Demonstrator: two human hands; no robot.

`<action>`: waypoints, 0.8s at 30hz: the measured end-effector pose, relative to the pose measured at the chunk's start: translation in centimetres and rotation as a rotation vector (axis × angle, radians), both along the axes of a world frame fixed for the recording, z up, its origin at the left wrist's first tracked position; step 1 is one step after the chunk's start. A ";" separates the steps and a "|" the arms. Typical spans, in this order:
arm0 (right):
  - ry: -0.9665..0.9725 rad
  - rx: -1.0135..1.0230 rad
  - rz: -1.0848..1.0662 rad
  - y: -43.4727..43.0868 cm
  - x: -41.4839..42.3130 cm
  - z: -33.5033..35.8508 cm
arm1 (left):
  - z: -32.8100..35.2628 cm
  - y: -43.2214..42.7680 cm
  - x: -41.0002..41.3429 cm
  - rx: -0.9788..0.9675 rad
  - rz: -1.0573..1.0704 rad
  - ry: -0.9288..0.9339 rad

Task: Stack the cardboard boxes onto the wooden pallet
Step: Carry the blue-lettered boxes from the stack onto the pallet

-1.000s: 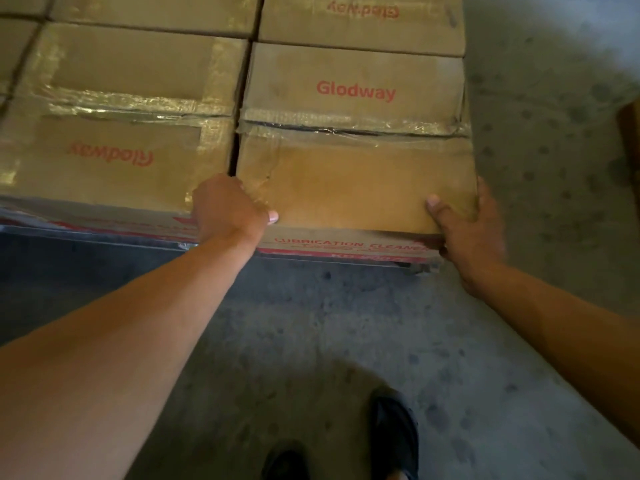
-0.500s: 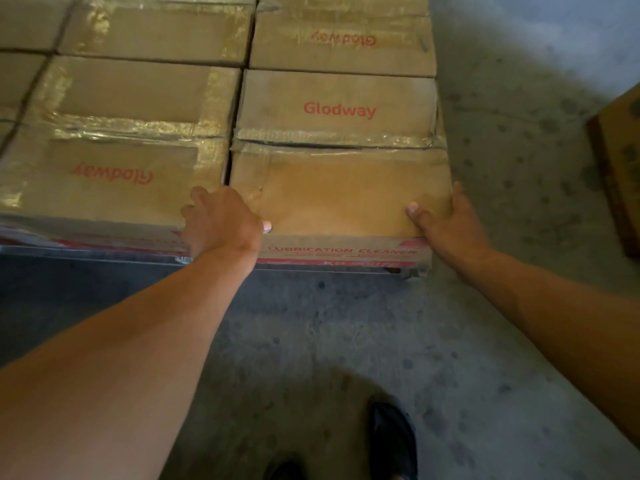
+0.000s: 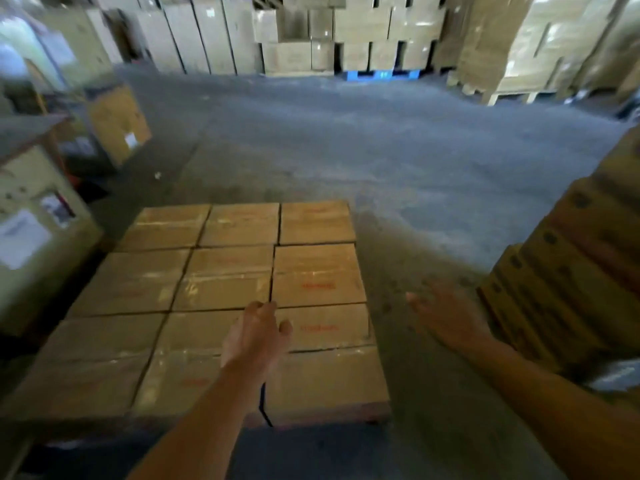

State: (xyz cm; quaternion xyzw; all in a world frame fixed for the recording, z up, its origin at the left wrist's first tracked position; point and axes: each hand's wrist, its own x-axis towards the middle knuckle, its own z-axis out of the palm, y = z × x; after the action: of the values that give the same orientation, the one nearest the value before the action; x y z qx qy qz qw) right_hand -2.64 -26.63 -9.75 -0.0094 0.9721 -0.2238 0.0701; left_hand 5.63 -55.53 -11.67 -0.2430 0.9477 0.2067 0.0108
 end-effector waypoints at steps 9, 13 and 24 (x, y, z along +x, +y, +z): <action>0.291 -0.038 -0.199 6.9 1.8 23.6 | 24.6 5.6 -4.7 -0.066 -0.245 0.269; 0.362 -0.044 -0.294 12.0 3.3 29.0 | 29.5 11.9 -6.9 0.028 -0.435 0.366; 0.409 -0.062 -0.643 32.7 4.2 31.4 | 32.8 34.8 -16.1 0.146 -0.775 0.417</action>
State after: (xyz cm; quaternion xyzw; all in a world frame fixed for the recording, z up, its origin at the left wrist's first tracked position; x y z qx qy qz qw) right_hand 1.58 6.04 21.64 0.2494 0.9120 -0.2572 -0.1995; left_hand -10.43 -20.76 21.16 0.1782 0.9336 0.2986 -0.0868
